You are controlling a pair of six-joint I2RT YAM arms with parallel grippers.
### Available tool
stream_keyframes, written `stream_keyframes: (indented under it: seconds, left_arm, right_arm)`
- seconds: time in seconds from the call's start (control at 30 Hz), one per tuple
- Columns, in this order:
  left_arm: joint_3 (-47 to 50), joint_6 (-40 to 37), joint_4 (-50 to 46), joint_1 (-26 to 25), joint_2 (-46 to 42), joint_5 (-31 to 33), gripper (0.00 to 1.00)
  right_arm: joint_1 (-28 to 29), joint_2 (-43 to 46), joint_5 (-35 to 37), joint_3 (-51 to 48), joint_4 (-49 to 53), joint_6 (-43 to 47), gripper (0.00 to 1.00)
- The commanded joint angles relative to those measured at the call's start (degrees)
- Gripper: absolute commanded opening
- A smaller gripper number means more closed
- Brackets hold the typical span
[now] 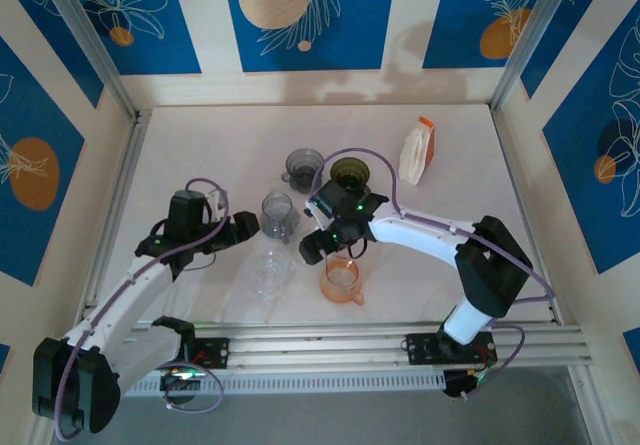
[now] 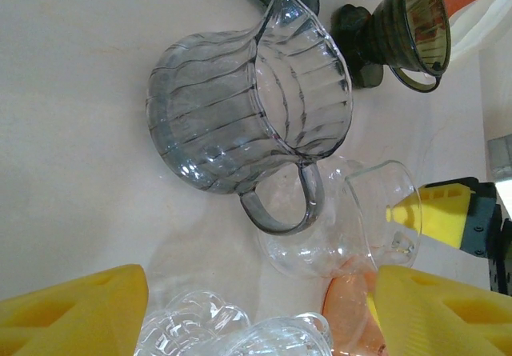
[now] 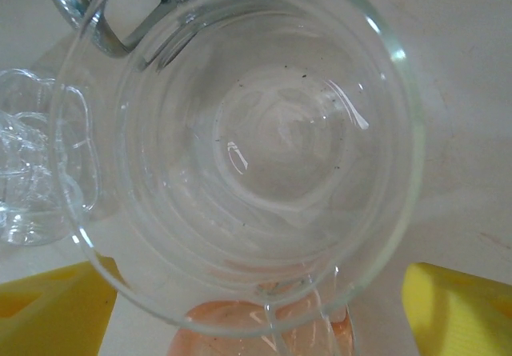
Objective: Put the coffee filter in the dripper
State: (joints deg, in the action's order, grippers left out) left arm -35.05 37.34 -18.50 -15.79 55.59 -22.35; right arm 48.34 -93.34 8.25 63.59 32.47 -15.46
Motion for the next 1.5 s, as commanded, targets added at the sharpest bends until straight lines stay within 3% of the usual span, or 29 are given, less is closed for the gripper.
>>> stream_keyframes:
  seconds: [0.0,0.43,1.03,1.2,1.47]
  left_arm:
    - [-2.0,-0.4,0.1,-0.3,0.5,-1.4,0.75]
    - [-3.7,-0.6,-2.8,0.0,0.3,-0.1,0.74]
    - [-4.4,-0.7,-5.9,2.4,-1.7,1.1,0.75]
    - [-4.5,-0.7,-5.9,2.6,-1.7,0.4,0.77]
    - [-6.0,-0.5,-6.2,2.9,-2.6,-0.1,0.8]
  right_arm:
    - [0.3,-1.5,1.0,2.2,0.1,1.4,0.91]
    - [-1.5,-7.2,-0.2,5.2,-6.4,2.0,0.76]
    - [-4.1,-20.8,-3.6,22.9,-5.4,2.5,0.77]
    - [-4.0,-19.5,-3.3,22.9,-5.6,1.9,0.88]
    - [-3.7,-7.2,0.2,15.4,-5.1,-0.5,0.89]
